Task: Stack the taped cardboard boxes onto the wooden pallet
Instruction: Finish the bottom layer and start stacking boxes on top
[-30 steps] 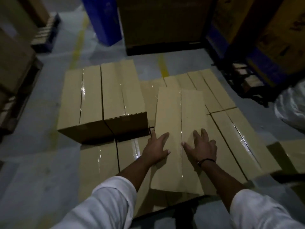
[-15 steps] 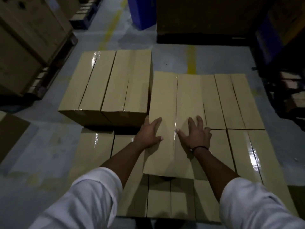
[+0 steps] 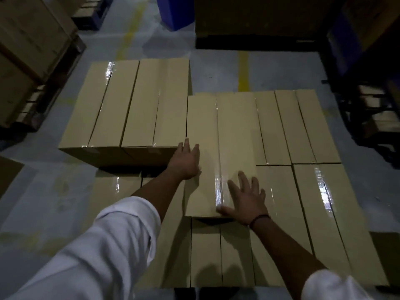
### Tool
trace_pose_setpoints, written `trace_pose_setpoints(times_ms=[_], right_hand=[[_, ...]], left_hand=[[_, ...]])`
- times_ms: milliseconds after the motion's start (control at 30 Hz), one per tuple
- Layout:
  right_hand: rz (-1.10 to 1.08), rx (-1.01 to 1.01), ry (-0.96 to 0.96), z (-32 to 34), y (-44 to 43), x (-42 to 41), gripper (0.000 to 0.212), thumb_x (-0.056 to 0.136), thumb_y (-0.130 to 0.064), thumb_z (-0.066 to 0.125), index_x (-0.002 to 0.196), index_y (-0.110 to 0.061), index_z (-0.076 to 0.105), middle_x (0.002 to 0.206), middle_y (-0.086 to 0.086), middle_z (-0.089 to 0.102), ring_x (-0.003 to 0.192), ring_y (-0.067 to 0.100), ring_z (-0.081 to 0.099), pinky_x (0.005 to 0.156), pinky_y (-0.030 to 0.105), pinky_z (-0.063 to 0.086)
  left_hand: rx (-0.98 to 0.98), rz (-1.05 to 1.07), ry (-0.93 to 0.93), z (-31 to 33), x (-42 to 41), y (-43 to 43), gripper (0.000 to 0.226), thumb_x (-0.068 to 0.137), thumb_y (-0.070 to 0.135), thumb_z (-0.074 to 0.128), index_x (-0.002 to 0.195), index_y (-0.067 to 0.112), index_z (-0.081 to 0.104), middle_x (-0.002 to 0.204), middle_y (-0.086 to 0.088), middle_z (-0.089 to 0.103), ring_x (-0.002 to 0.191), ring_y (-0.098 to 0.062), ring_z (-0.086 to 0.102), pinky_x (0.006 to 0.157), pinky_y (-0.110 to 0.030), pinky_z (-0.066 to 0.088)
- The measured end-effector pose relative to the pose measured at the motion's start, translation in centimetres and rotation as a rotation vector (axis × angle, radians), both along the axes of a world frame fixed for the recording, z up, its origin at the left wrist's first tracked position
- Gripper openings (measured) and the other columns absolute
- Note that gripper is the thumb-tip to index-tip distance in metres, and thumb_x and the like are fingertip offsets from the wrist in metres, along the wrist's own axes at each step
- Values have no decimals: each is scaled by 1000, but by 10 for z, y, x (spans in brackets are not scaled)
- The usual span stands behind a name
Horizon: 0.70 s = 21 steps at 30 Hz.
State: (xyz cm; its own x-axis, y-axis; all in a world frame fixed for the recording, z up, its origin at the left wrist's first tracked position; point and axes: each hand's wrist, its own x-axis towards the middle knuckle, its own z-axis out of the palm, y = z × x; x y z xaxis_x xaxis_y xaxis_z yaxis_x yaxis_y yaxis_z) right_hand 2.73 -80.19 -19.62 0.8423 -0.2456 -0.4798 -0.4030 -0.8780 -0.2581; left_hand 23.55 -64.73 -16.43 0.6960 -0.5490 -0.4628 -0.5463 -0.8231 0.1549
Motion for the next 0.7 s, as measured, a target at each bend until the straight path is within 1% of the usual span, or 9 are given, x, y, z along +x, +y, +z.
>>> trace_pose_setpoints(times_ms=[100,167,233,300,333,433,533,633,700], right_hand=[[27,-35,65,-10,22,-26,123,66,-93,50,154,-43,-19,159,0,-39,144,43,-34,112,75,1],[40,-81,63,-16,25,-33,120,72,-88,52,150,-44,-28,155,0,-45,143,43,-37,114,75,3],[57,-125,32,-20,20,-32,109,81,-81,50,152,-44,-24,156,0,-42,146,44,-30,114,72,15],[81,-163,2,-21,16,-26,100,85,-78,47,155,-42,-16,162,1,-32,149,45,-21,113,67,25],[86,-172,-5,-21,14,-21,98,85,-78,46,155,-42,-13,165,2,-26,149,45,-18,112,65,27],[76,-177,-24,-19,7,2,94,86,-76,48,156,-42,-5,167,1,-16,150,45,-13,111,65,27],[59,-123,-33,-13,-10,42,92,86,-69,57,156,-43,3,168,-2,-13,150,44,-13,111,68,23],[70,-103,-30,-10,-31,82,88,87,-60,65,154,-42,11,168,-3,-9,150,45,-11,110,72,22],[72,-100,-22,-9,-44,107,89,87,-56,68,155,-42,12,168,-3,-8,150,45,-10,112,73,21]], left_hand=[[72,-19,20,-9,12,1,91,100,48,54,161,10,-3,165,-28,-12,153,-47,-5,125,-53,11],[90,-25,67,-14,16,5,94,100,49,54,161,10,-5,166,-24,-15,154,-44,-5,124,-53,13],[95,-28,99,-17,19,9,96,99,50,55,161,12,-7,167,-18,-16,155,-39,-7,123,-54,18],[79,-30,87,-20,20,13,93,99,48,56,162,13,-4,168,-13,-14,156,-36,-6,122,-56,23],[67,-32,75,-20,21,15,91,100,45,55,162,14,-3,169,-12,-11,156,-34,-3,122,-55,24],[49,-44,31,-17,26,19,84,102,32,56,163,14,1,170,-9,-2,156,-31,7,121,-51,29],[72,-76,-26,-17,31,22,91,95,17,65,162,13,3,170,-9,5,154,-30,16,119,-47,33],[92,-123,-68,-24,36,24,99,89,19,74,162,14,9,170,-7,8,152,-27,22,117,-44,38],[95,-127,-101,-26,37,24,96,88,19,75,162,14,12,169,-5,13,149,-26,27,111,-43,44]])
